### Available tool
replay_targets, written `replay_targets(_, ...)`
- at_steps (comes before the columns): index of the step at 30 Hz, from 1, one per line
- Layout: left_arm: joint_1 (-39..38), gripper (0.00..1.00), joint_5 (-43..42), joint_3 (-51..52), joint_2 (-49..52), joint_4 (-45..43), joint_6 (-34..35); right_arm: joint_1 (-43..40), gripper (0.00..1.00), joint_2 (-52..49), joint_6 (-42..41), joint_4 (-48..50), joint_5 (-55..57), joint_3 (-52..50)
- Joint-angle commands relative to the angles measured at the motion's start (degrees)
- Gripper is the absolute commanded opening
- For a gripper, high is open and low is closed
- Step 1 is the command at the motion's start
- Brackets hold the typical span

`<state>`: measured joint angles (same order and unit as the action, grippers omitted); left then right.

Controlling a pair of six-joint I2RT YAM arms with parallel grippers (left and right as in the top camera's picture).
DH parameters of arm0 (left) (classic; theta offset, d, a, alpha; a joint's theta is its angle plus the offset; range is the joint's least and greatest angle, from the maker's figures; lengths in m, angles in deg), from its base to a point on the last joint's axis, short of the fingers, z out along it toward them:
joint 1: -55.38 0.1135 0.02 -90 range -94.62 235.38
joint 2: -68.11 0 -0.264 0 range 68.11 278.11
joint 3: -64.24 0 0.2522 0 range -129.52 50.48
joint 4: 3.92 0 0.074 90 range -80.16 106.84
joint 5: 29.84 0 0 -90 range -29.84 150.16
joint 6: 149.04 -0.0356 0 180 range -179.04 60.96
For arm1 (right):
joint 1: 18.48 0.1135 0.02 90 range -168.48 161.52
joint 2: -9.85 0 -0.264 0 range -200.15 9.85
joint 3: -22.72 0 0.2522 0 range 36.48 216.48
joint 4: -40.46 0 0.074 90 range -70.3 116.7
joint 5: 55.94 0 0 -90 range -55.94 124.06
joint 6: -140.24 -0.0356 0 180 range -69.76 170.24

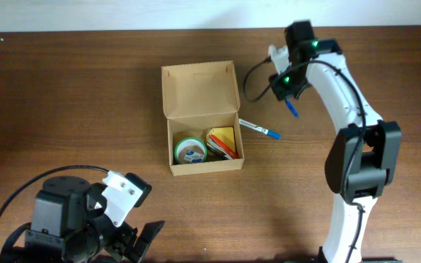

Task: Pack container
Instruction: 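Close the right gripper on the blue pen and lift it, then carry the blue pen over the box with the right gripper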

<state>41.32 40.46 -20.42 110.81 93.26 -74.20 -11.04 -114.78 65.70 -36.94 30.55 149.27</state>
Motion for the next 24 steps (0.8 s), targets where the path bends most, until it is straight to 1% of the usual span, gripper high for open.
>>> replay_targets(1,0.0,1.00,-1.0,-0.6,0.0,0.0,0.6,1.2,0.04,4.1,-0.9,-3.4,0.3,7.5)
replay_targets(6,0.0,1.00,-1.0,-0.6,0.0,0.0,0.6,4.1,0.04,6.7,-0.9,-7.2,0.3,13.5)
replay_targets(14,0.0,1.00,-1.0,-0.6,0.0,0.0,0.6,11.8,0.04,9.6,-0.7,-9.2,0.1,14.1)
replay_targets(15,0.0,1.00,-1.0,-0.6,0.0,0.0,0.6,13.0,0.04,9.5,0.3,-9.7,-0.5,14.0)
replay_targets(19,0.0,0.99,-1.0,-0.6,0.0,0.0,0.6,17.5,0.04,9.3,9.4,-11.8,-6.1,13.0)
replay_targets(24,0.0,1.00,-1.0,-0.6,0.0,0.0,0.6,22.4,0.04,9.1,18.0,-13.4,-6.5,10.2)
